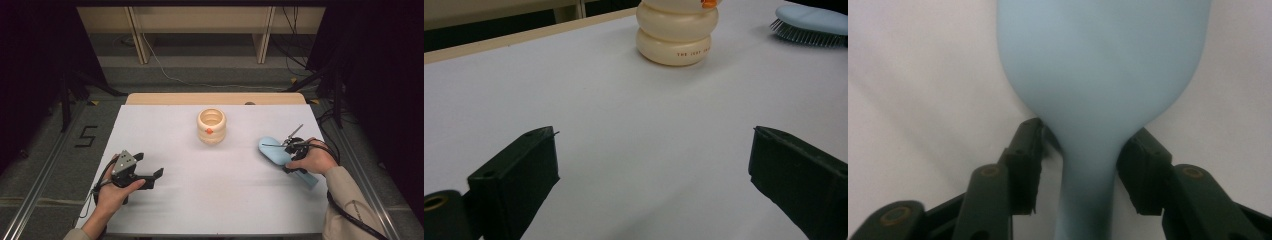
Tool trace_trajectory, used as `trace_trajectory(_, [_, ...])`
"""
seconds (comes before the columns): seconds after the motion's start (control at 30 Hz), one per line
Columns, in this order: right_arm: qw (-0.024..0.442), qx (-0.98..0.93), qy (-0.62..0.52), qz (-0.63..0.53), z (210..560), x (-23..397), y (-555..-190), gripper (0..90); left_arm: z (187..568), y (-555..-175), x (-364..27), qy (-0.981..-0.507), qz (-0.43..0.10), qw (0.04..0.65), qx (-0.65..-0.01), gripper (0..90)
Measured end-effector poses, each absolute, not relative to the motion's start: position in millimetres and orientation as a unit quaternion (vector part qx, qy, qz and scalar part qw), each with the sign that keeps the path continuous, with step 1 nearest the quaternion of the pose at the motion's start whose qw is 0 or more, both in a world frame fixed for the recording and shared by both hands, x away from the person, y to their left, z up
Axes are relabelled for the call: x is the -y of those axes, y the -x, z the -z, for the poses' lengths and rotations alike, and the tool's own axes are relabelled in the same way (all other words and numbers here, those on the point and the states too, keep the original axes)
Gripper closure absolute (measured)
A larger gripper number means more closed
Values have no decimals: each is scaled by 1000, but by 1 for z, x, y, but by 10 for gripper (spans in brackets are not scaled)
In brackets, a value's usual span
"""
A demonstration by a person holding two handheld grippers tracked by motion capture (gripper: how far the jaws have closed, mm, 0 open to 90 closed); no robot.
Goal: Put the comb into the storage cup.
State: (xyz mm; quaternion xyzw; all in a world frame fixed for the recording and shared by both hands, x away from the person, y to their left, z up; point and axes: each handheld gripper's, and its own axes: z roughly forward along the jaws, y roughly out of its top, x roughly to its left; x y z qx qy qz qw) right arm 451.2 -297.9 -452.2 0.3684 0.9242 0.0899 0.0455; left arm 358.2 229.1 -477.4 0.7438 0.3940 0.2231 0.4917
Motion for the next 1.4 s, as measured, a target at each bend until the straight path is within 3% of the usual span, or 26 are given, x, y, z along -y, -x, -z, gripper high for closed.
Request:
trace_trajectory(0.5, [42, -920, -383, -68, 451, 293, -453, 678, 477, -358, -229, -744, -223, 492, -393, 53])
trace_trajectory(1.4, [39, -910, -405, -85, 451, 297, -452, 700, 477, -358, -229, -744, -223, 491, -393, 53])
